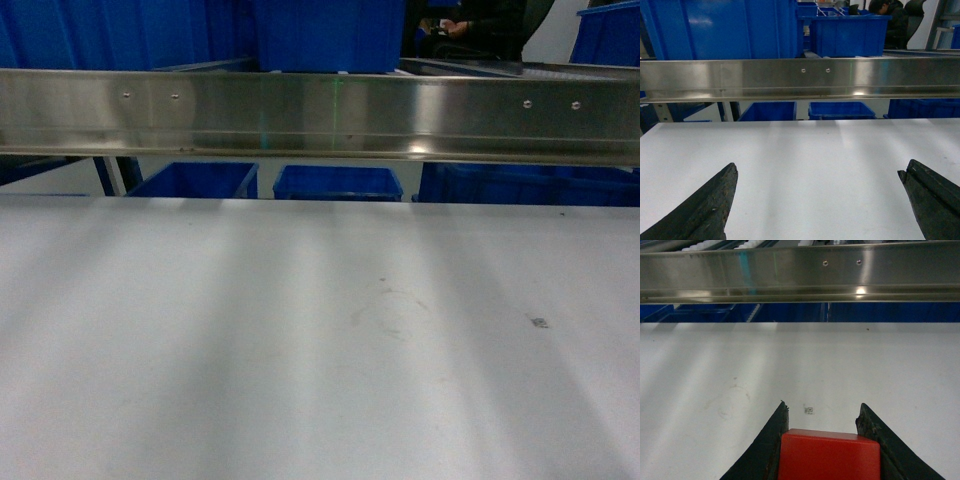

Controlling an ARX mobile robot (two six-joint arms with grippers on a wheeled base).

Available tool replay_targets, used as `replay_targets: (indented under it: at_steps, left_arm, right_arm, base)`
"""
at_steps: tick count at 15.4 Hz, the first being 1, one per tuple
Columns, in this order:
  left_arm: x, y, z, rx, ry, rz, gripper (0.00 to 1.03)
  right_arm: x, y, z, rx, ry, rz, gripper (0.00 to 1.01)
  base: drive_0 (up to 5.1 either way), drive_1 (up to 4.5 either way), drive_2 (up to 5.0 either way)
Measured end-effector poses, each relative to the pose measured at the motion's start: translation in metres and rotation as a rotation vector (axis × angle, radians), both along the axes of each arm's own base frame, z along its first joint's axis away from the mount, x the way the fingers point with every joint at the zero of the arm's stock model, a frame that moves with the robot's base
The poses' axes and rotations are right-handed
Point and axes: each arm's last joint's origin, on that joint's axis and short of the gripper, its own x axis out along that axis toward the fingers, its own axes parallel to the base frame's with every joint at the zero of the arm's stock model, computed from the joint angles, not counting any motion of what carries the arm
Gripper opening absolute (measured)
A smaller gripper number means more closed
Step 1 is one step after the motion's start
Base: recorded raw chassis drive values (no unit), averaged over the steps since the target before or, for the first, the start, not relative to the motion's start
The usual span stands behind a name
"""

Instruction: Place magnetic block on left shelf second layer

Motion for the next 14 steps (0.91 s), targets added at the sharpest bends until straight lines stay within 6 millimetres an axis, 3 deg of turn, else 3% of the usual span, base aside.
replay_targets:
  at_steps: [14]
  left_arm:
    - [0.0,0.0,0.0,0.0,0.0,0.0,0.98]
  right_arm:
    - [-0.0002,0.0,-0.0002,0.0,0.0,0.0,0.33]
  base:
    - [-4.9,2.5,2.5]
